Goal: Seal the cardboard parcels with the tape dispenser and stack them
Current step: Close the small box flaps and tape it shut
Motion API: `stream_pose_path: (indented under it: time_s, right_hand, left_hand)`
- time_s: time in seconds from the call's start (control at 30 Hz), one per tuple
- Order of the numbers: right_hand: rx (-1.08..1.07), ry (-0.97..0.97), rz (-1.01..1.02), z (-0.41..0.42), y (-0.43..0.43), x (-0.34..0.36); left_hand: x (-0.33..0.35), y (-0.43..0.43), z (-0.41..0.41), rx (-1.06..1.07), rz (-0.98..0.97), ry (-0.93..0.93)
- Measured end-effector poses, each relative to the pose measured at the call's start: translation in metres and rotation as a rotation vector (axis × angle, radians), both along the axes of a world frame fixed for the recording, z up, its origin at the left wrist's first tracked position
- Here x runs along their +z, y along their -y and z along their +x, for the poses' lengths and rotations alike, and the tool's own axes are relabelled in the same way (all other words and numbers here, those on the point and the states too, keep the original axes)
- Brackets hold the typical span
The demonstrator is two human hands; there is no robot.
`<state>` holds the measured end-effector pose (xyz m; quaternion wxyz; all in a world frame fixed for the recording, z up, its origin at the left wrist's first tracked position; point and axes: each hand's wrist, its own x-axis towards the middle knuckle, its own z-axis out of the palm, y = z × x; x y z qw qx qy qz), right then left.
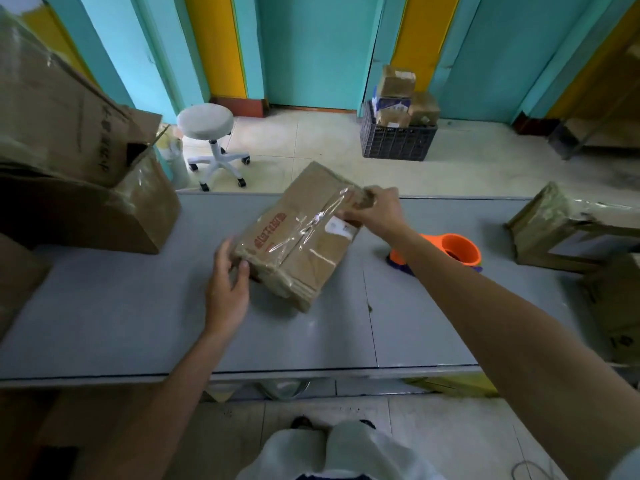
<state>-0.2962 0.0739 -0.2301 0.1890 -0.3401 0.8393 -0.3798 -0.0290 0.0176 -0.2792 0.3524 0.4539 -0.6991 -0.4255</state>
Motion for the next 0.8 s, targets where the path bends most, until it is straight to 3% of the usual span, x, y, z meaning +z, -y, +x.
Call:
stream_pose_path:
  time_s: [0.1, 0.2, 0.4, 0.5, 0.6, 0.8]
  right_hand:
    - [-0.075, -0.045, -0.163, -0.010, -0.006, 0.042]
    - [-0.093, -0.015, -0.252, -0.029, -0.034, 0.084]
    - [-0.197, 0.051, -0.358, -0.082, -0.135, 0.121]
    - [-0.260, -0.076, -0.245, -0.105, -0.189, 0.118]
    - [-0.323, -0.187, -0.070, -0.132, -0.238, 0.100]
    - [-0.310, -0.207, 0.164, -0.158, -0.306, 0.059]
  left_hand:
    - [0.026, -0.008, -0.014, 0.014, -0.110, 0.040]
    - [0.057, -0.029, -0.040, -0.025, -0.231, -0.042]
    - [0.089, -0.079, -0.109, -0.477, -0.212, -0.238]
    - [0.088, -0.119, -0.143, -0.760, -0.115, -0.244]
    - [0.076, -0.162, -0.174, -0.917, -0.185, -0.153]
    - [0.046, -0.241, -0.220, -1.019, -0.234, 0.037]
